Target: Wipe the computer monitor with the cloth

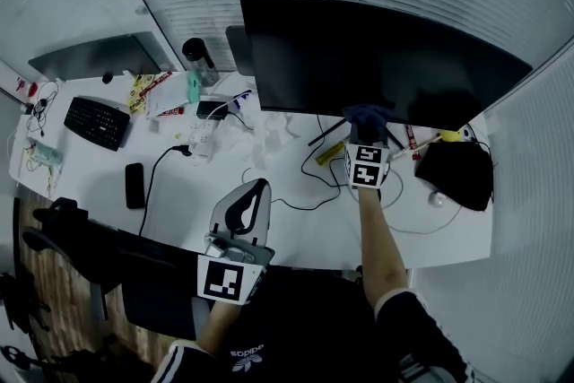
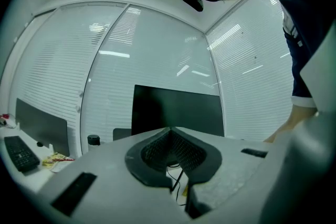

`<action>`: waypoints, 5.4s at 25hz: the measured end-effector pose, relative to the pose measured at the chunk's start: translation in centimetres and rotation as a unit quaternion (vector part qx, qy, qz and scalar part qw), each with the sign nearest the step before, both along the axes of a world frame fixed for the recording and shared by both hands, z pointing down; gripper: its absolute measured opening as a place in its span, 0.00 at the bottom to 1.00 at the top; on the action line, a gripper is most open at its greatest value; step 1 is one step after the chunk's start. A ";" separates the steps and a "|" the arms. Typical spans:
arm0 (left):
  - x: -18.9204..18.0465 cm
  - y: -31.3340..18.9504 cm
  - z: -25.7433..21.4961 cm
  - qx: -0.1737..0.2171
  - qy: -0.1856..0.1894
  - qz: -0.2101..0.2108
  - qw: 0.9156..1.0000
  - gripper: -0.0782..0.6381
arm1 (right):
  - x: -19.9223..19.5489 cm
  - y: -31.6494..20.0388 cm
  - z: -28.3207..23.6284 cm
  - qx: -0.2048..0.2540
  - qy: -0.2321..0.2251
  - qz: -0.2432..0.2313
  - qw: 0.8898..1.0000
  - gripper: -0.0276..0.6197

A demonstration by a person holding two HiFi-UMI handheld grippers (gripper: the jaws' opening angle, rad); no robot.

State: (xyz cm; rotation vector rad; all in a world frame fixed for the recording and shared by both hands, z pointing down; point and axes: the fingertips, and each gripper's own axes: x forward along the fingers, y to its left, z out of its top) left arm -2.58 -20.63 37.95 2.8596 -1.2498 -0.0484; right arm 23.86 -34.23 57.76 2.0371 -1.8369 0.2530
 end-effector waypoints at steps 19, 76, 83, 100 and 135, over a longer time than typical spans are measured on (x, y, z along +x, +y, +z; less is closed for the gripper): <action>-7.8 -2.2 0.7 -0.006 0.005 -0.016 1.000 0.12 | -13.3 -4.6 -0.1 0.013 -0.022 -0.052 0.998 0.11; -13.3 -3.6 -0.1 0.013 0.036 -0.058 0.998 0.12 | -23.7 -9.1 -22.5 0.158 -0.007 -0.142 0.977 0.11; -13.5 -3.4 -0.7 0.020 0.044 -0.060 0.997 0.12 | -23.6 -9.2 -27.4 0.196 0.015 -0.150 0.969 0.11; -13.7 -2.8 -1.0 0.028 0.047 -0.060 0.997 0.12 | -23.3 -8.8 -33.5 0.252 0.035 -0.161 0.954 0.11; 5.6 19.3 0.1 0.007 0.014 0.073 0.997 0.12 | 2.2 37.5 -29.4 0.237 0.041 -0.043 0.970 0.11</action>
